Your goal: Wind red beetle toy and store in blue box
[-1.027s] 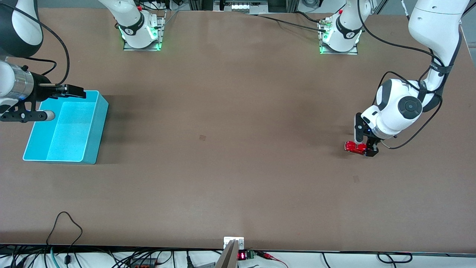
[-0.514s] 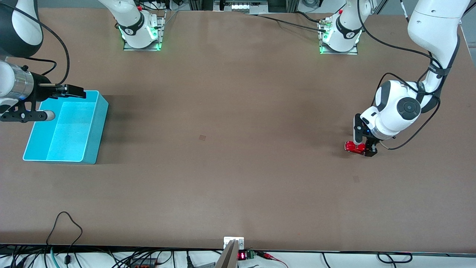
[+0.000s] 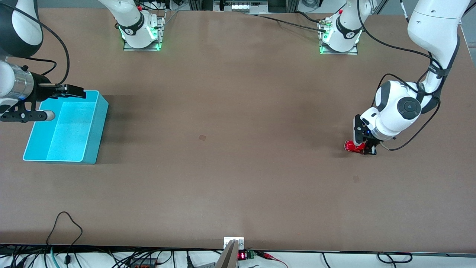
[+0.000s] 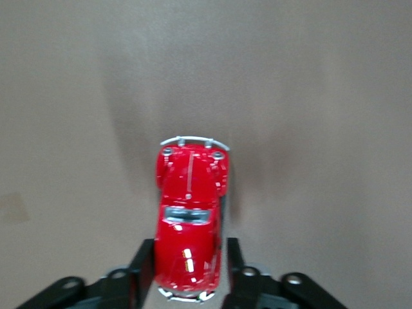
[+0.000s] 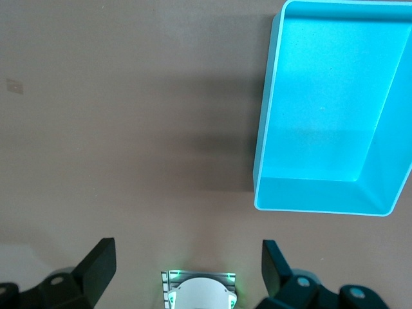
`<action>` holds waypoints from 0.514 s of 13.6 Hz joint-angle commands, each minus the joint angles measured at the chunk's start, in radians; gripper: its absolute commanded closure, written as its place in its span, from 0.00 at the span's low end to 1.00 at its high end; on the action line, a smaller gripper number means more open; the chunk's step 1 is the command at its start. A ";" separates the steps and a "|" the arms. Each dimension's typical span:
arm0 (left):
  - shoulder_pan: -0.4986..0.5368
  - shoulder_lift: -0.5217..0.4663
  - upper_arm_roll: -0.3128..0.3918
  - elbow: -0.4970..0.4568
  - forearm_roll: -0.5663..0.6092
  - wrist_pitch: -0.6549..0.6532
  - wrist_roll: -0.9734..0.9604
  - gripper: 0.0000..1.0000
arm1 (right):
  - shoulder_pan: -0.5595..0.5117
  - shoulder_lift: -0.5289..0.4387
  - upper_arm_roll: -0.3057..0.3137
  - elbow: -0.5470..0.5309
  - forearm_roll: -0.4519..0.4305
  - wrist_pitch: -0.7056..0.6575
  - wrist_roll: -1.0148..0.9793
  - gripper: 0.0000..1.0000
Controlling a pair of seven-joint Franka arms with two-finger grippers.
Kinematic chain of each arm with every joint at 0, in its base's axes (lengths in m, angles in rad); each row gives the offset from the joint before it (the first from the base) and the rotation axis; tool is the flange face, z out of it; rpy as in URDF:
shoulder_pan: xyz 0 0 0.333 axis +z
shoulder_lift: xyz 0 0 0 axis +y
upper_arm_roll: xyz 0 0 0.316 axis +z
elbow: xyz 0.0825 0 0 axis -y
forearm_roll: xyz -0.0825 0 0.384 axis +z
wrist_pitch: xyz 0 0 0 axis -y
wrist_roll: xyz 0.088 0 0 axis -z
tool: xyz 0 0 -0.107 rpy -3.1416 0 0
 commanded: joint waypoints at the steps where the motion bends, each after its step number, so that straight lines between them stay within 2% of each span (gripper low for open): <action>1: 0.013 0.000 -0.011 -0.009 0.005 -0.008 0.007 0.59 | -0.003 0.007 -0.002 0.021 0.004 -0.021 -0.013 0.00; 7: 0.013 0.000 -0.009 -0.012 0.002 -0.014 -0.059 0.64 | -0.003 0.007 -0.002 0.021 0.004 -0.021 -0.013 0.00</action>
